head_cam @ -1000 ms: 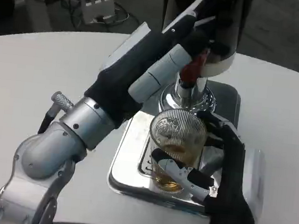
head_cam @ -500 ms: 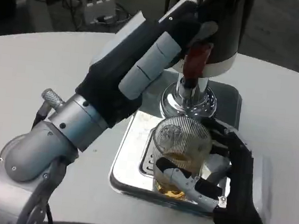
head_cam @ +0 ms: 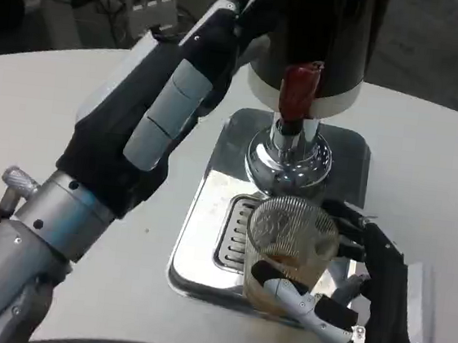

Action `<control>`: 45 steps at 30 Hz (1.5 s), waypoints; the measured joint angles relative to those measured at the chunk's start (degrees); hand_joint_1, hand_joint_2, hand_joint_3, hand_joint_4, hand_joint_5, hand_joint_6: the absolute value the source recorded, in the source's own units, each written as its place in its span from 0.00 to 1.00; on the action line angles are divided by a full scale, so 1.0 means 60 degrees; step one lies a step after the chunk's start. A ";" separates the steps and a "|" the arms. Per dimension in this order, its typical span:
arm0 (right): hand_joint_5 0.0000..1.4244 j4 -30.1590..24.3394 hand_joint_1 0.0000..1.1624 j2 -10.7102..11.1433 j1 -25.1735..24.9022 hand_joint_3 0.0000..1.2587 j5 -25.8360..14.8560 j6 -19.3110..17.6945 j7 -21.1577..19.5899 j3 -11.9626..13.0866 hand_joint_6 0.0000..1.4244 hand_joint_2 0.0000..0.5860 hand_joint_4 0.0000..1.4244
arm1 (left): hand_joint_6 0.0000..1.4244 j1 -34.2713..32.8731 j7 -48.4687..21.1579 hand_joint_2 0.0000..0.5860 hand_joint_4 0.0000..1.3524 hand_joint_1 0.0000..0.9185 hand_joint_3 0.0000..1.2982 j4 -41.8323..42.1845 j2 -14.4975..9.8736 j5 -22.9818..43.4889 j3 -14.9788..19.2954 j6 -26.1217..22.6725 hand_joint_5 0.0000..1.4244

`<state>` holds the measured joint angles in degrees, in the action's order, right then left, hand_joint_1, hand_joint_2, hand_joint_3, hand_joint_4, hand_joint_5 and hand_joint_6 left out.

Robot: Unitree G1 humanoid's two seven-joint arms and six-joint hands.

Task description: Grasp the cup under the faucet to collect the drink, then remove the cup.

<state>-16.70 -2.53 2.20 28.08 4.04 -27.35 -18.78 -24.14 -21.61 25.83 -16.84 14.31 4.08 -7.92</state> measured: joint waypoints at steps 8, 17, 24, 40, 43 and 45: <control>0.72 -0.0455 0.80 0.0001 0.0614 0.49 0.0029 0.0000 0.0215 -0.0034 0.82 0.29 0.59 | 0.00 0.1539 0.0307 0.15 0.00 0.00 0.00 0.0984 -0.0592 -0.0956 0.0482 0.0109 0.00; 0.72 -0.1097 0.80 0.0030 0.1078 0.49 0.0066 -0.0001 0.0472 -0.0064 0.83 0.29 0.59 | 0.00 0.3081 0.0336 0.16 0.00 0.00 0.03 0.0841 -0.0604 -0.1371 0.0736 0.1316 0.03; 0.72 -0.1571 0.80 0.0056 0.1561 0.50 0.0089 -0.0001 0.0613 -0.0066 0.84 0.29 0.59 | 0.01 0.4036 0.0402 0.14 0.03 0.00 0.07 0.0265 -0.0553 -0.1670 0.0838 0.2020 0.06; 0.72 -0.2646 0.80 0.0215 0.2476 0.49 0.0276 -0.0200 0.0873 -0.0098 0.84 0.29 0.59 | 0.01 0.5160 0.0731 0.13 0.00 0.00 0.07 -0.0164 -0.1207 -0.3905 0.1172 0.4034 0.04; 0.72 -0.2919 0.80 0.0294 0.2598 0.49 0.0326 -0.0202 0.1151 -0.0097 0.84 0.29 0.59 | 0.00 0.5478 0.0845 0.13 0.00 0.00 0.02 -0.0389 -0.1397 -0.4230 0.1431 0.4773 0.00; 0.72 -0.3036 0.80 0.0320 0.2667 0.49 0.0325 -0.0204 0.1306 -0.0082 0.84 0.29 0.59 | 0.00 0.5631 0.0946 0.13 0.00 0.00 0.00 -0.0528 -0.1596 -0.4499 0.1521 0.5418 0.00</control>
<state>-34.92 -0.61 18.20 30.03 2.81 -19.52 -19.27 9.64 -15.94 22.66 -26.42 -12.68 13.21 24.59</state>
